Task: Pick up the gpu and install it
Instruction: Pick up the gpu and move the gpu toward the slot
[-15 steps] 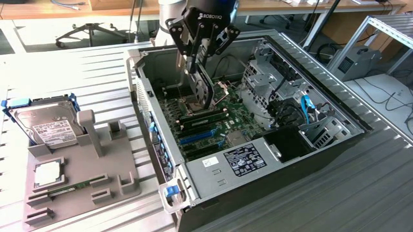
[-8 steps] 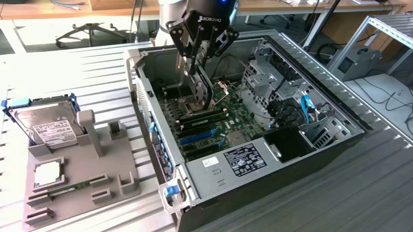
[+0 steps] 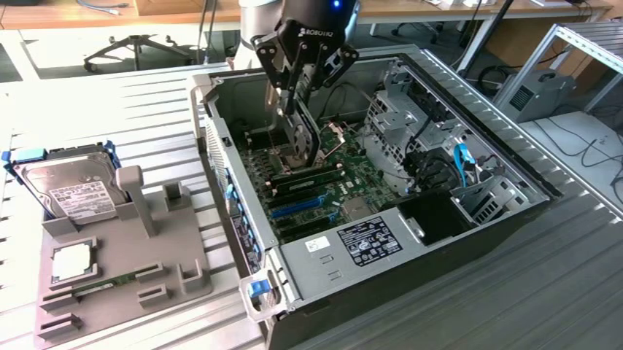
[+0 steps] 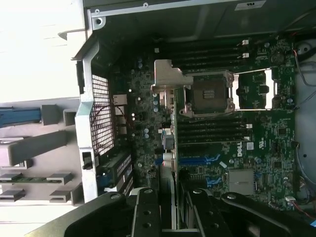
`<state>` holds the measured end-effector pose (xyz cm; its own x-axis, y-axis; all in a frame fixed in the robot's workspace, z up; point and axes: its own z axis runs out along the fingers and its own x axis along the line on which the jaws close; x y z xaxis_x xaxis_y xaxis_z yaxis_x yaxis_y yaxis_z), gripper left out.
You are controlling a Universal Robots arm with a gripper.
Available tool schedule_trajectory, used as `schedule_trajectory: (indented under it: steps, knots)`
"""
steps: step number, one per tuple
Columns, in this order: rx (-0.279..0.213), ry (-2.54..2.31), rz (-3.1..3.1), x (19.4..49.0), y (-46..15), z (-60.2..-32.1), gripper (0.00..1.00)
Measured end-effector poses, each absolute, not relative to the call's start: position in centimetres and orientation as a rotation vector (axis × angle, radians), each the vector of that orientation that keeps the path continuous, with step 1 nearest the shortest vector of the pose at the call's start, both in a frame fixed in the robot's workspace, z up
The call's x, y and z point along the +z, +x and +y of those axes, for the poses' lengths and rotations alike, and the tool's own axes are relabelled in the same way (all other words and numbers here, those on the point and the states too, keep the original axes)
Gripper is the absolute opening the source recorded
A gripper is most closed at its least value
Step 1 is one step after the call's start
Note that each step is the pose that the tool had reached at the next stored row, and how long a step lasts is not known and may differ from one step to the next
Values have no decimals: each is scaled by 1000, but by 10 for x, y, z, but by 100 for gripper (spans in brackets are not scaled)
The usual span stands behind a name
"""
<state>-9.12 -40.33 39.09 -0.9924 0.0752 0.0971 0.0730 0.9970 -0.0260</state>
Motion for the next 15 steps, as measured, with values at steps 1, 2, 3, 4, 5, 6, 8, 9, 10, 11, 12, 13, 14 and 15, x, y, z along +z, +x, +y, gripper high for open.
schedule_trajectory:
  steps: [1,2,3,4,5,6,8,9,10,11,12,13,14,15]
  knots:
    - [34,-113,-3040,390,-91,-403,27]
    - [34,-113,-3040,389,-91,-403,27]
    - [34,-113,-3039,389,-90,-402,27]
    - [34,-113,-3038,388,-90,-402,27]
    - [34,-113,-3038,387,-90,-402,27]
    - [34,-113,-3037,387,-90,-401,27]
    - [35,-113,-3035,385,-89,-401,27]
    - [35,-113,-3035,385,-89,-400,27]
    - [35,-113,-3034,384,-89,-400,27]
    - [35,-113,-3033,383,-88,-399,27]
    - [35,-113,-3032,382,-88,-399,27]
    - [35,-113,-3031,381,-88,-399,27]
    - [35,-112,-3031,380,-88,-398,27]
    - [35,-112,-3030,380,-87,-398,27]
